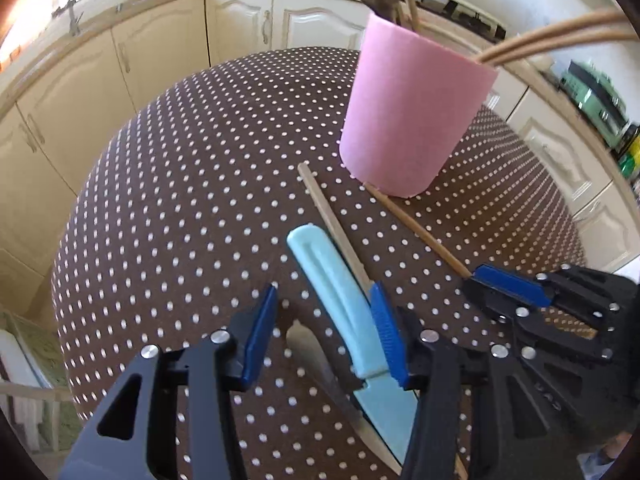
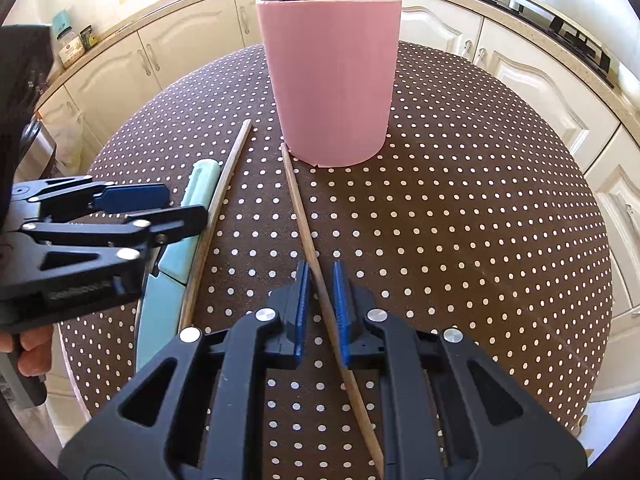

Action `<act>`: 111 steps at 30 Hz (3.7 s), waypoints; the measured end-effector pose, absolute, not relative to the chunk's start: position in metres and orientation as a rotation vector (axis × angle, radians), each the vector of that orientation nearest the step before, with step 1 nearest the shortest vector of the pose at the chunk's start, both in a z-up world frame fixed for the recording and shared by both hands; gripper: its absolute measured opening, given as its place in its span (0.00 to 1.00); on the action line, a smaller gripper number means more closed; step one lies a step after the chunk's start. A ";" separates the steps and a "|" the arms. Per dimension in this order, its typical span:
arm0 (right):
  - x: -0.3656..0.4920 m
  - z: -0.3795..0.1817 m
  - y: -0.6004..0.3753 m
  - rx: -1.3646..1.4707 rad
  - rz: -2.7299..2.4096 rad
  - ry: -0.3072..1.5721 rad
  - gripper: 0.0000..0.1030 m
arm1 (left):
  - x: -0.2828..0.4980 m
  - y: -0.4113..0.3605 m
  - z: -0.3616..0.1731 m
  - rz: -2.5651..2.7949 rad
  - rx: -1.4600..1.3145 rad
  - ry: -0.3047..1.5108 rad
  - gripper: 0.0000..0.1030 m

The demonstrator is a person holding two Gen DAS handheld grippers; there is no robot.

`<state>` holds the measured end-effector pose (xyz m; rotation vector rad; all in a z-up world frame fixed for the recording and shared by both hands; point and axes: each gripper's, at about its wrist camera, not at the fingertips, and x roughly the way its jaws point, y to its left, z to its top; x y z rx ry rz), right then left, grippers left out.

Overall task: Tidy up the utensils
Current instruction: 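Close the left tool on the light blue knife while the right tool grasps a wooden chopstick, then lift the light blue knife and the chopstick above the pink cup, then lower both into the pink cup, opening the left tool then the right tool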

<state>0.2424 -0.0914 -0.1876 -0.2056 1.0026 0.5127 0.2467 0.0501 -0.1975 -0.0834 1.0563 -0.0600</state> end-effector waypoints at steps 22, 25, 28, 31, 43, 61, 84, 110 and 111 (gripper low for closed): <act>0.268 -0.186 -0.059 -0.321 0.510 1.088 0.13 | 0.259 0.068 -0.193 -0.045 -0.220 1.040 0.21; 0.271 -0.187 -0.052 -0.330 0.511 1.082 0.11 | 0.251 0.068 -0.185 -0.064 -0.239 0.995 0.20; 0.270 -0.186 -0.053 -0.307 0.518 1.061 0.09 | 0.239 0.072 -0.171 -0.078 -0.250 0.933 0.20; 0.264 -0.185 -0.057 -0.250 0.554 1.037 0.08 | 0.227 0.074 -0.154 -0.088 -0.261 0.855 0.20; 0.221 -0.140 -0.083 -0.066 0.672 0.761 0.05 | 0.173 0.078 -0.100 -0.147 -0.278 0.623 0.19; 0.184 -0.078 -0.139 0.107 0.566 0.327 0.05 | 0.169 0.064 -0.075 -0.204 -0.271 0.504 0.18; 0.237 -0.004 -0.149 0.216 0.377 0.018 0.05 | 0.224 0.037 0.005 -0.147 -0.168 0.243 0.18; 0.250 -0.026 -0.109 0.144 0.463 0.113 0.05 | 0.254 0.037 -0.041 -0.117 -0.180 0.331 0.31; 0.250 -0.025 -0.108 0.146 0.468 0.118 0.05 | 0.254 0.037 -0.041 -0.108 -0.174 0.332 0.34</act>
